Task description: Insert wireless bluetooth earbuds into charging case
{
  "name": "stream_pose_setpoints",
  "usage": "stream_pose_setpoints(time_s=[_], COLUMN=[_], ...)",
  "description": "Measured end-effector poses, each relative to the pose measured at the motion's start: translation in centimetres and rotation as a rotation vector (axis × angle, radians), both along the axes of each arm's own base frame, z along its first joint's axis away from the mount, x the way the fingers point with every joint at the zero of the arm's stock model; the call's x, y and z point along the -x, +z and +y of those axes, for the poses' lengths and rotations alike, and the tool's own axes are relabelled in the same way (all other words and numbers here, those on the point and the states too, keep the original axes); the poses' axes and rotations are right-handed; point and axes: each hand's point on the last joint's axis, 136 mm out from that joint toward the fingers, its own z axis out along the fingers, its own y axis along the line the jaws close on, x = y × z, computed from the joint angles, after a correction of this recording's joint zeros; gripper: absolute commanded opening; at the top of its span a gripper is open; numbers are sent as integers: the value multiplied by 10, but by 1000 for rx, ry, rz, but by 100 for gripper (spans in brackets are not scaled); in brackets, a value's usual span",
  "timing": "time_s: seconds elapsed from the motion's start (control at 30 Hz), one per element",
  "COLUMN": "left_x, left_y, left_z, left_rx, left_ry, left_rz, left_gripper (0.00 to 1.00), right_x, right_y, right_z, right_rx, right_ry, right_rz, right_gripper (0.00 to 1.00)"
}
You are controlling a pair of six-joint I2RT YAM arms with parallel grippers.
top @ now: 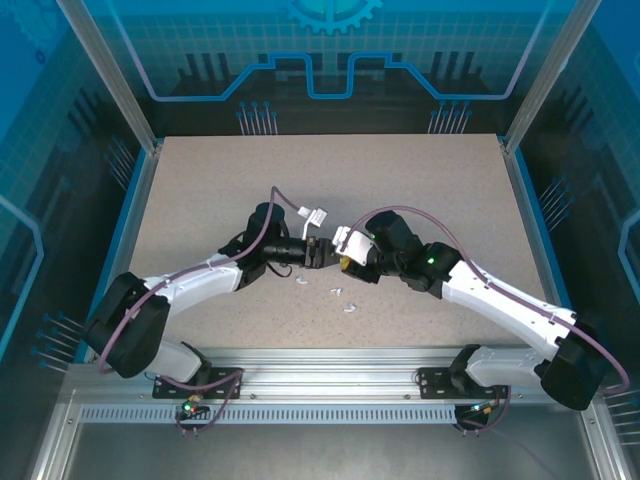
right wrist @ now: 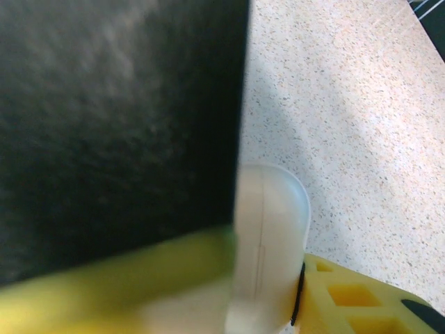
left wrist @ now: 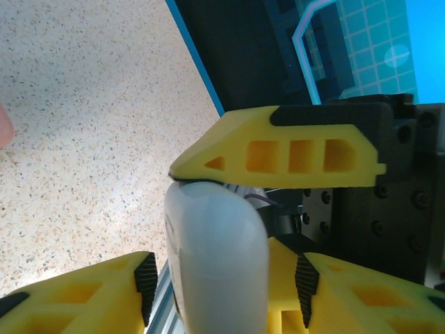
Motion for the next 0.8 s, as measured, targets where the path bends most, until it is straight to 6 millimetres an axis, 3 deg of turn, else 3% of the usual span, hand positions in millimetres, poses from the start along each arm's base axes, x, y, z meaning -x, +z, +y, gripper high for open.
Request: stream_pose_setpoints(time_s=[0.5, 0.57, 0.8], left_x=[-7, -7, -8], left_y=[-2, -3, 0], left_z=[0, 0, -1], left_rx=[-13, -17, -18], left_ry=[25, 27, 25], left_rz=[6, 6, -36], left_gripper=[26, 24, 14], right_x=[-7, -8, -8], right_y=[2, 1, 11], right_z=[-3, -3, -5], right_rx=[29, 31, -35], right_ry=[-29, -33, -69], right_rz=[-11, -8, 22], right_gripper=[45, 53, 99])
